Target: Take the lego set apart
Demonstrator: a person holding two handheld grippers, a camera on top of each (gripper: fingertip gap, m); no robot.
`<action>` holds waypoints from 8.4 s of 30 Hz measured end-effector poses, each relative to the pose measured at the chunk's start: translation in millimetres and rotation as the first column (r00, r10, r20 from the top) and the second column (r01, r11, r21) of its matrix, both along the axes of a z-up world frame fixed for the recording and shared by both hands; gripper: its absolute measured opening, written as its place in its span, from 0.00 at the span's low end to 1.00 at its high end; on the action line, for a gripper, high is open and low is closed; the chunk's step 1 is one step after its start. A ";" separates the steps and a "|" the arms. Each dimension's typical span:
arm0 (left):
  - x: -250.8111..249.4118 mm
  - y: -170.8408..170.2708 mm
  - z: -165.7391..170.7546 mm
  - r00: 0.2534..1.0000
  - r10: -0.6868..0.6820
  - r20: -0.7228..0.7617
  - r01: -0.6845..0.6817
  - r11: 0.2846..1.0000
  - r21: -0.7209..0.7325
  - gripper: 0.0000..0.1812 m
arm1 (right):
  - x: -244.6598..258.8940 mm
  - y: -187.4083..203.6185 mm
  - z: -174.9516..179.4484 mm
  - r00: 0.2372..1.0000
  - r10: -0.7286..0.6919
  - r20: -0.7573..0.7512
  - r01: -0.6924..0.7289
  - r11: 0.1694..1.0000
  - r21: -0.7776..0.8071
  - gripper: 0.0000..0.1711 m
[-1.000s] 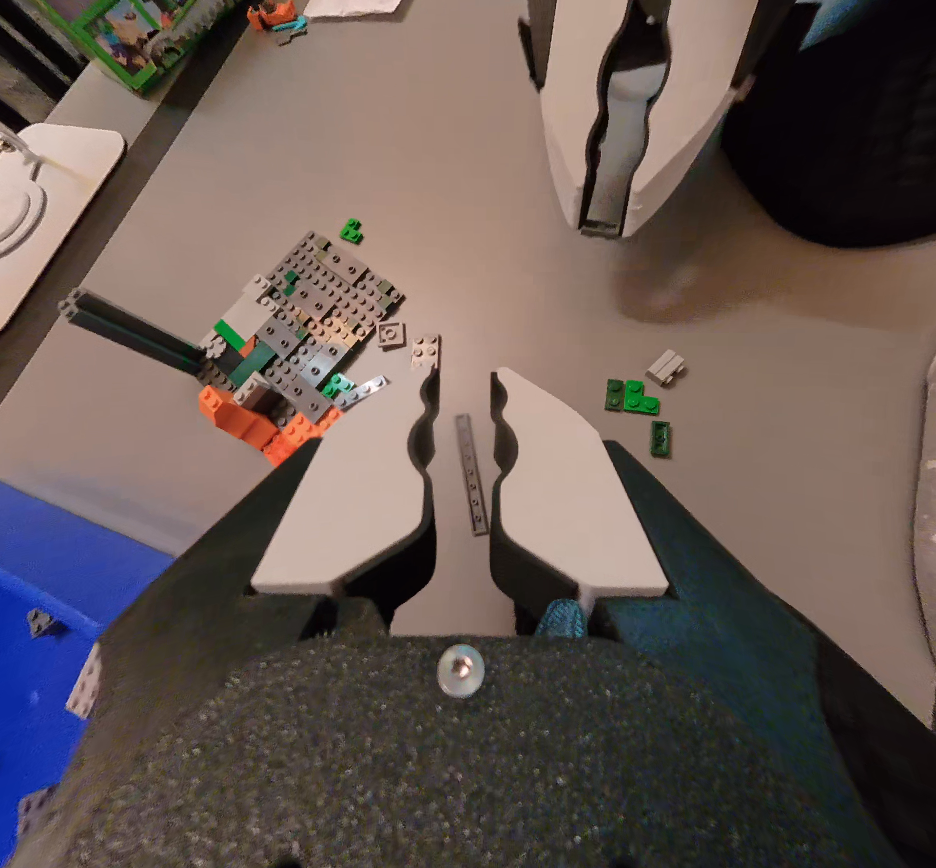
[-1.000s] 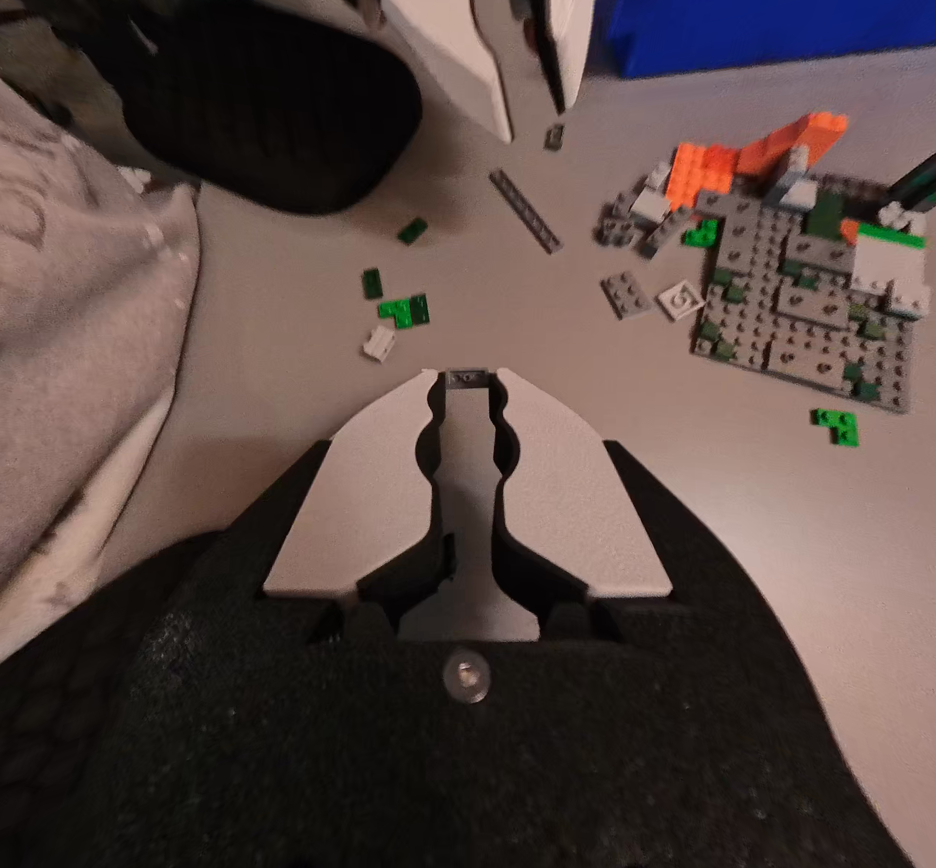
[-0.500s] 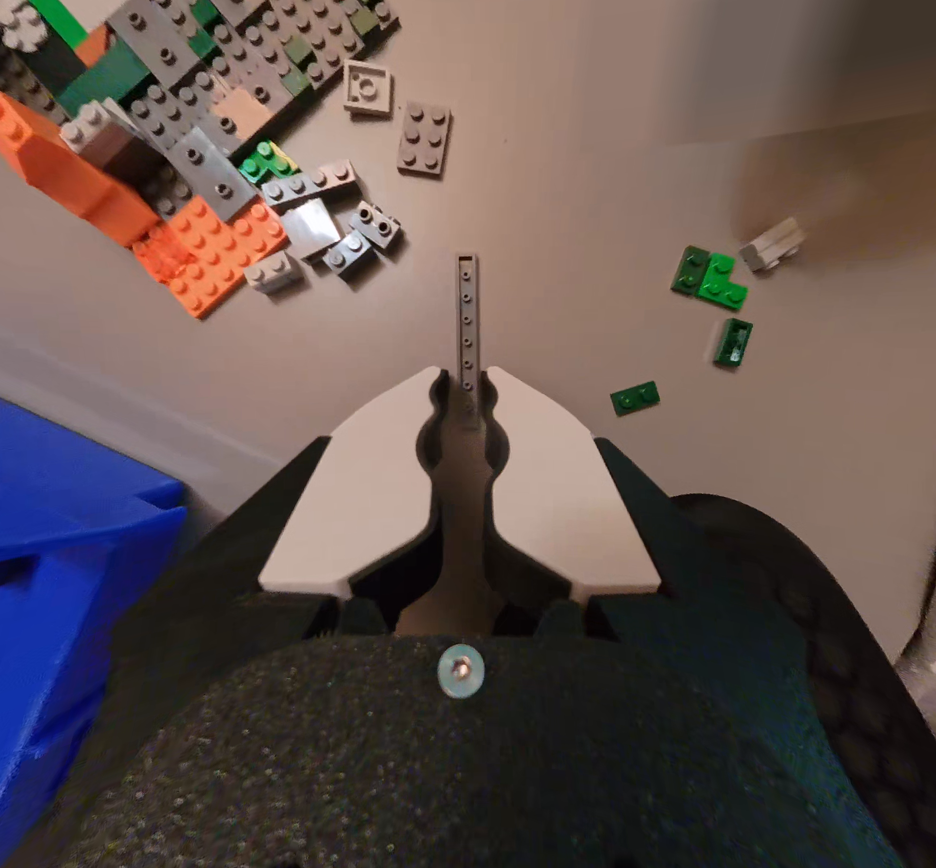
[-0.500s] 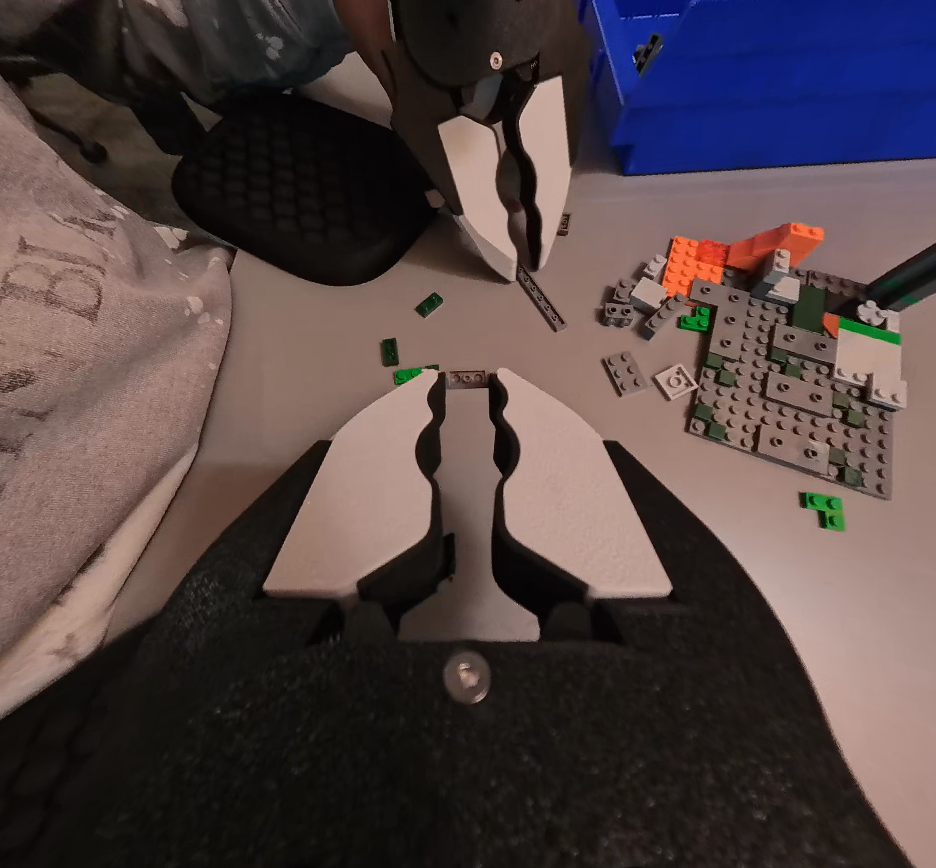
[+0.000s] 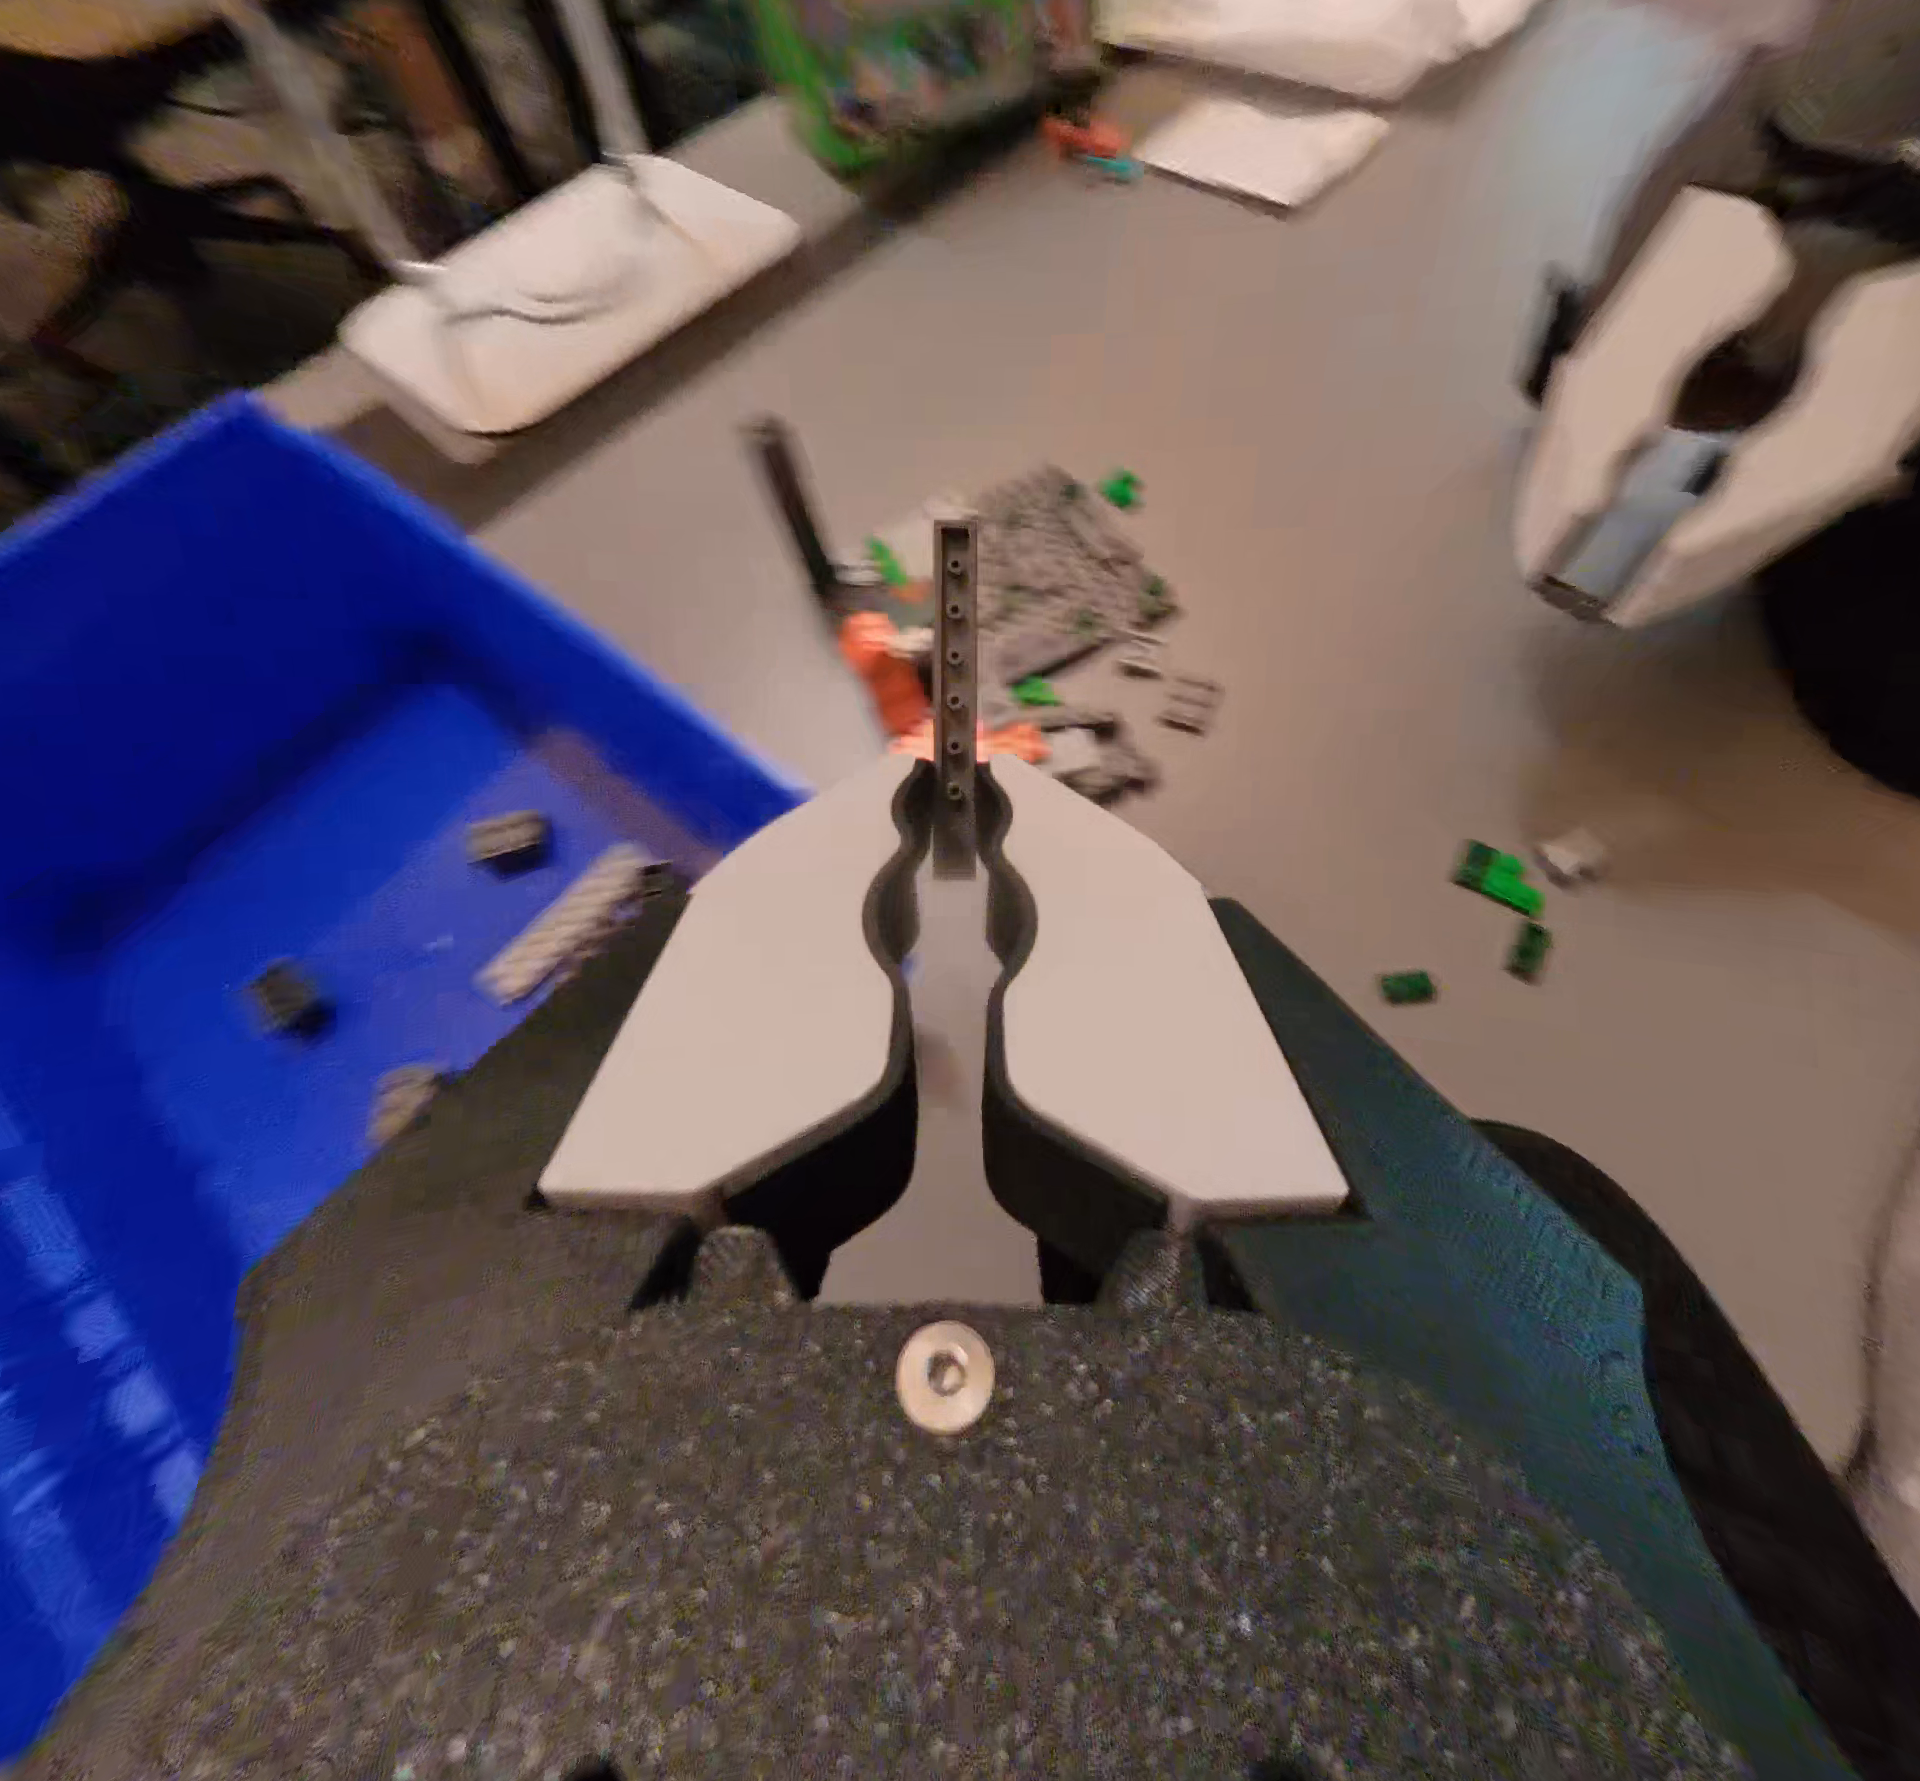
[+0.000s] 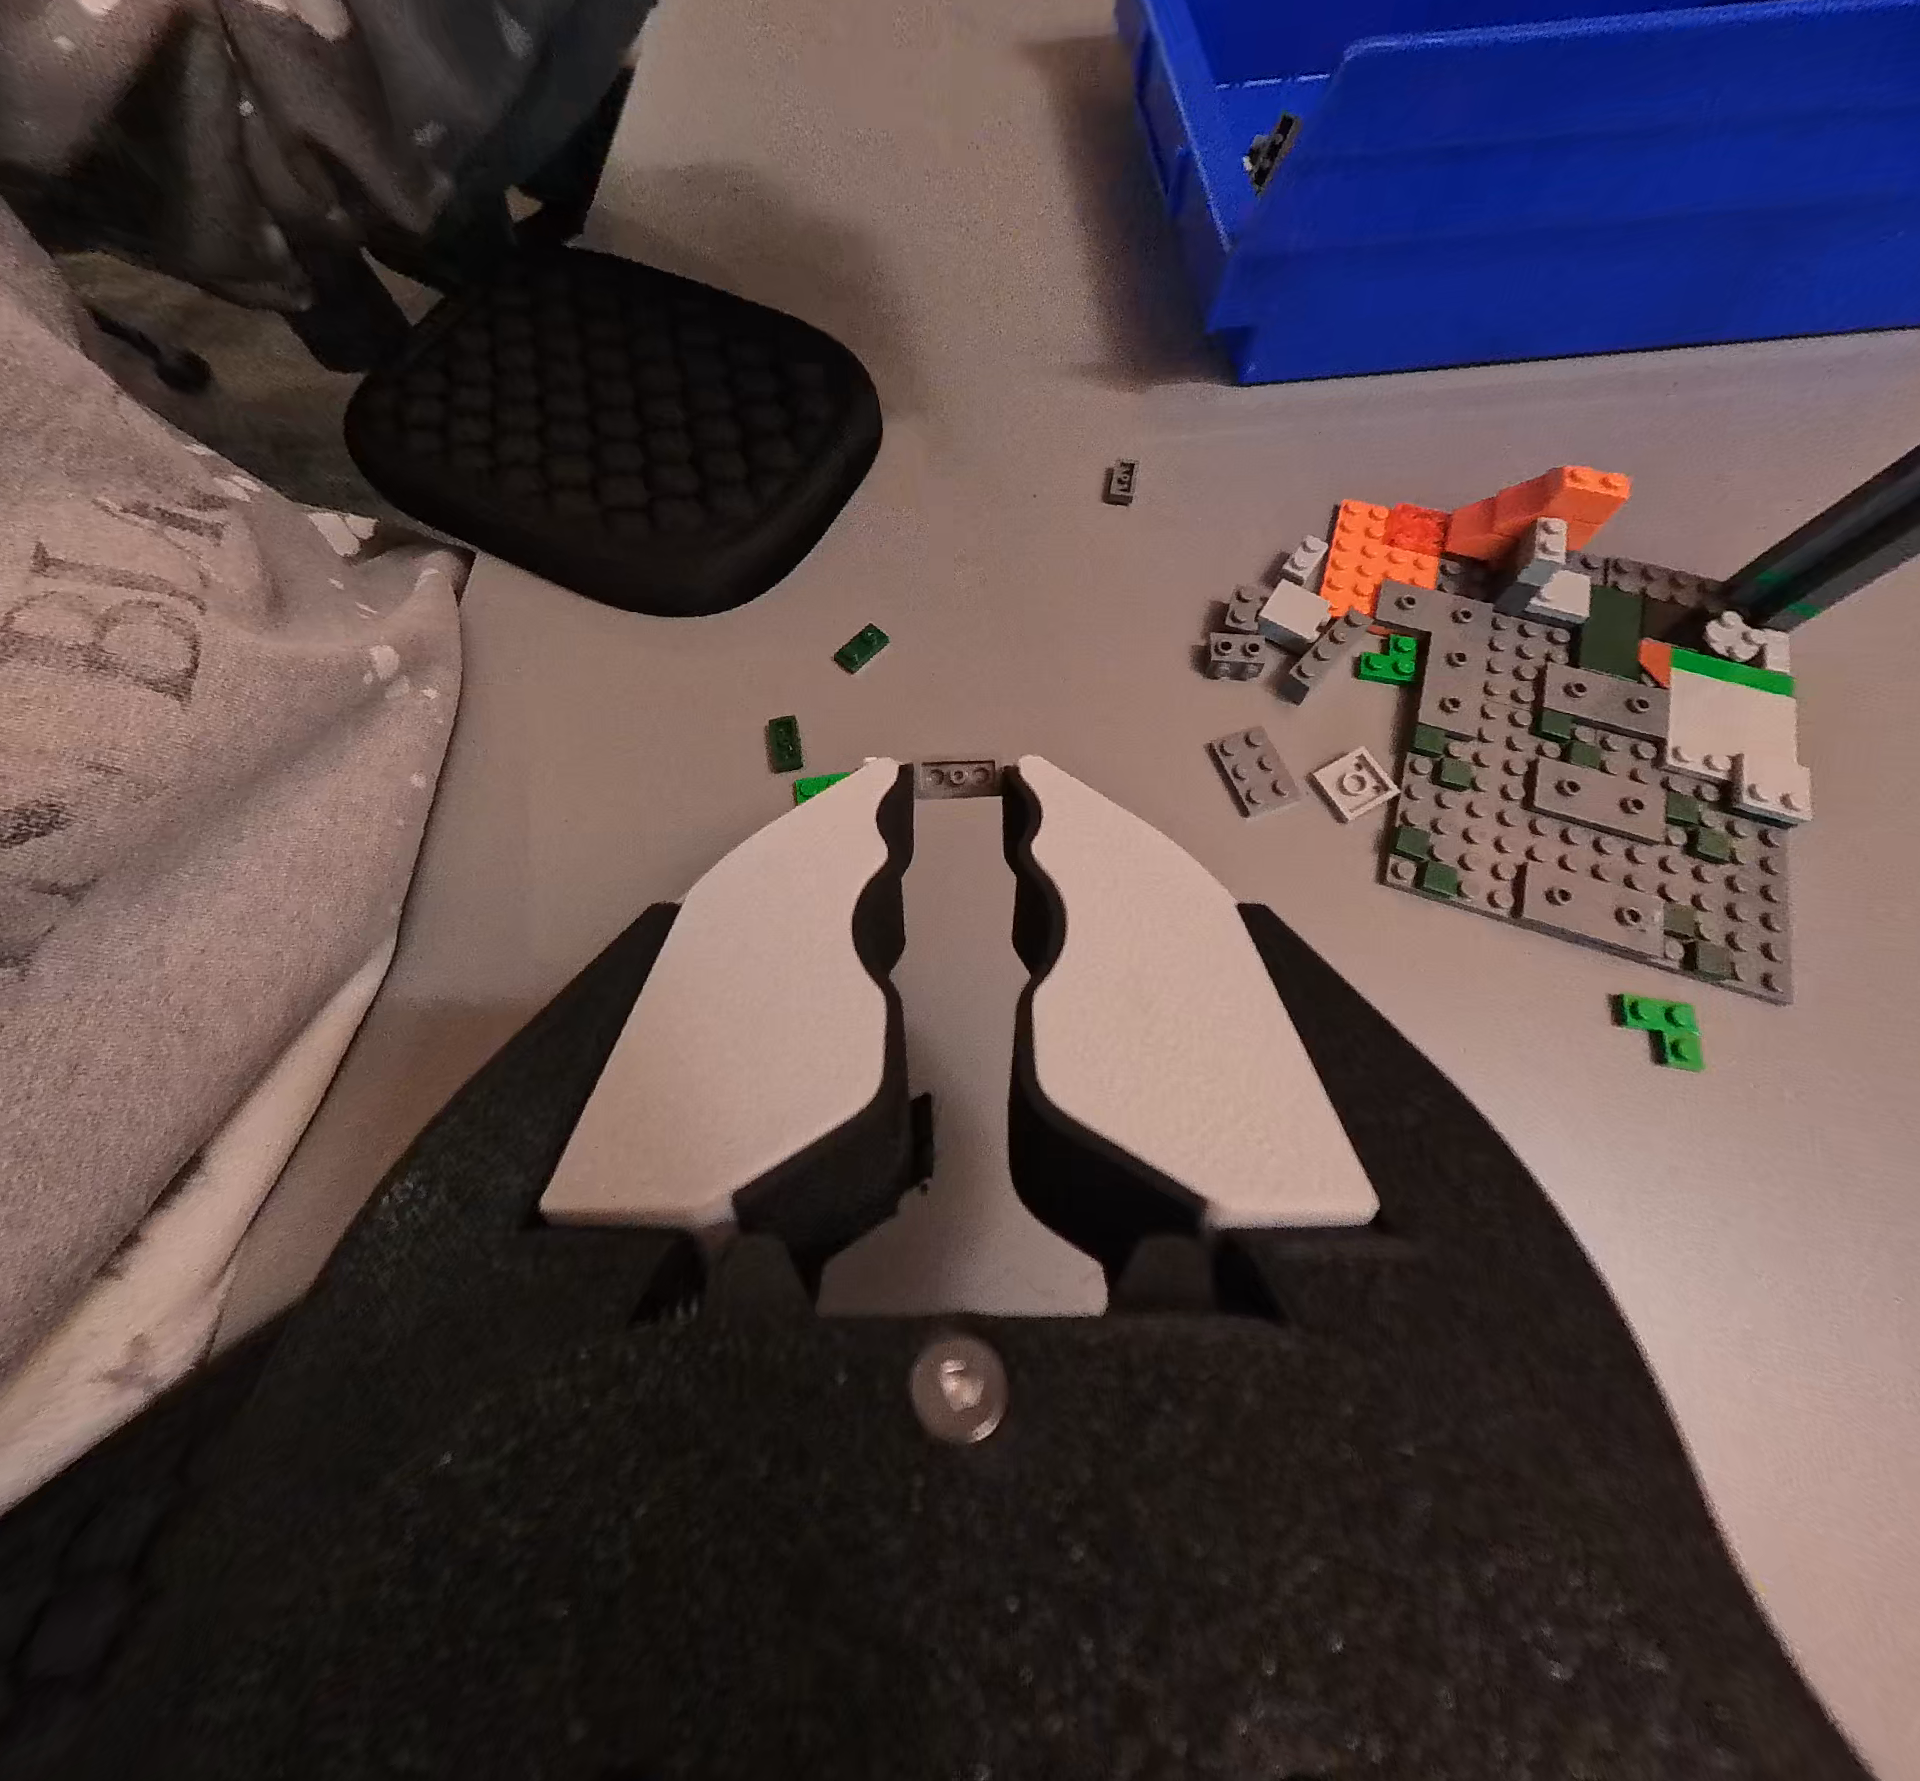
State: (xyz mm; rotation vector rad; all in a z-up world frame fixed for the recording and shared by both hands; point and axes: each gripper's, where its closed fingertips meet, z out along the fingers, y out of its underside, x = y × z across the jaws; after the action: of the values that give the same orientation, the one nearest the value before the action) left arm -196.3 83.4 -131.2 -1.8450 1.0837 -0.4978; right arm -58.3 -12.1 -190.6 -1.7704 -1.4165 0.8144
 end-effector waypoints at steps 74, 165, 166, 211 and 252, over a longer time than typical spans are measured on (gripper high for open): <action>59.7 -69.9 -60.4 0.906 -0.375 -0.195 0.405 0.903 0.144 0.07 | -18.1 -24.8 -42.7 0.995 0.020 0.099 0.000 0.980 -0.201 0.16; 46.4 -79.9 -38.2 0.910 -0.405 -0.087 0.415 0.889 0.195 0.13 | -35.9 -27.5 -43.1 0.992 0.070 0.104 -0.044 0.971 -0.234 0.14; 52.4 -89.5 -42.5 0.889 -0.447 -0.103 0.458 0.868 0.191 0.13 | -36.1 -27.7 -38.7 0.994 0.070 0.078 -0.049 0.968 -0.247 0.14; 87.7 -130.3 -61.6 0.760 -0.616 -0.209 0.650 0.704 0.286 0.03 | -48.7 -42.8 -1.7 0.966 0.132 -0.221 -0.224 0.853 -0.472 0.17; 84.9 -140.1 -38.5 0.769 -0.632 -0.100 0.632 0.728 0.264 0.11 | -58.8 -44.0 13.5 0.953 0.120 -0.277 -0.234 0.874 -0.426 0.04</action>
State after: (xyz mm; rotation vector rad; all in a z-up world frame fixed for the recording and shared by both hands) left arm -111.4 -56.7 -169.7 -1.1843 1.7033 -0.6850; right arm -117.2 -56.1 -177.1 -1.8056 -1.3073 1.5140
